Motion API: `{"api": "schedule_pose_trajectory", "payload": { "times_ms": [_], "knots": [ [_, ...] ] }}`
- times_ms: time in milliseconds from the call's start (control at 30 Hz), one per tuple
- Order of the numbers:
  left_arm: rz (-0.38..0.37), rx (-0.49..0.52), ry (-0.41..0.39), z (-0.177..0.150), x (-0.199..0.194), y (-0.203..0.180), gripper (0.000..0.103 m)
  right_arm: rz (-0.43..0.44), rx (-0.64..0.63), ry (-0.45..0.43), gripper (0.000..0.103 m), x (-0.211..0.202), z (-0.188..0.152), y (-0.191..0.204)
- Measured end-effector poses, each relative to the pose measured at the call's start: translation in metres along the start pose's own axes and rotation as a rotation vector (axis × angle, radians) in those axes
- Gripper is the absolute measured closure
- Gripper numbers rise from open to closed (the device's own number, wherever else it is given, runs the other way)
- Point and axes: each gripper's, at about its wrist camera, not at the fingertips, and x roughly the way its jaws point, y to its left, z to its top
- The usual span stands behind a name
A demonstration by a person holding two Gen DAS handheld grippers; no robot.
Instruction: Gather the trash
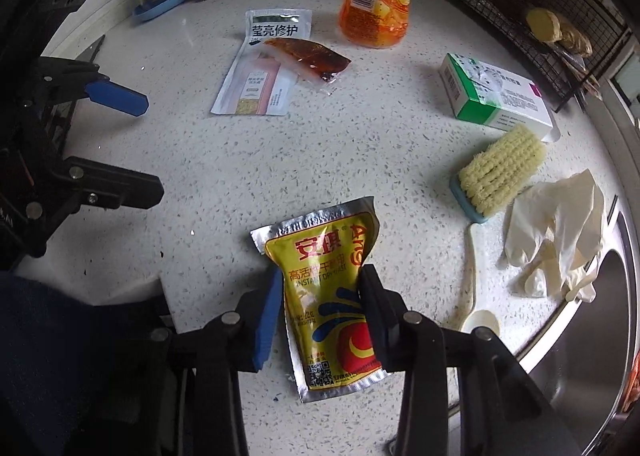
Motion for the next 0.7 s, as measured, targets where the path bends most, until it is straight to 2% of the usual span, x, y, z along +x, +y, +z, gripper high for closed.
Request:
{"api": "schedule_pose_trajectory", "payload": {
  "times_ms": [267, 500, 633, 700],
  "knots": [
    [0.062, 0.089, 0.015, 0.042, -0.001, 0.036, 0.0, 0.003, 0.14, -0.022, 0.067, -0.01, 0.021, -0.029],
    [0.098, 0.242, 0.053, 0.084, 0.012, 0.053, 0.0, 0.014, 0.238, -0.041, 0.067, -0.017, 0.042, -0.044],
    [0.118, 0.314, 0.06, 0.105, 0.017, 0.058, 0.0, 0.028, 0.303, -0.052, 0.067, -0.023, 0.042, -0.045],
    [0.133, 0.352, 0.058, 0.115, 0.019, 0.059, 0.007, 0.028, 0.328, -0.053, 0.067, -0.027, 0.045, -0.048]
  ]
}}
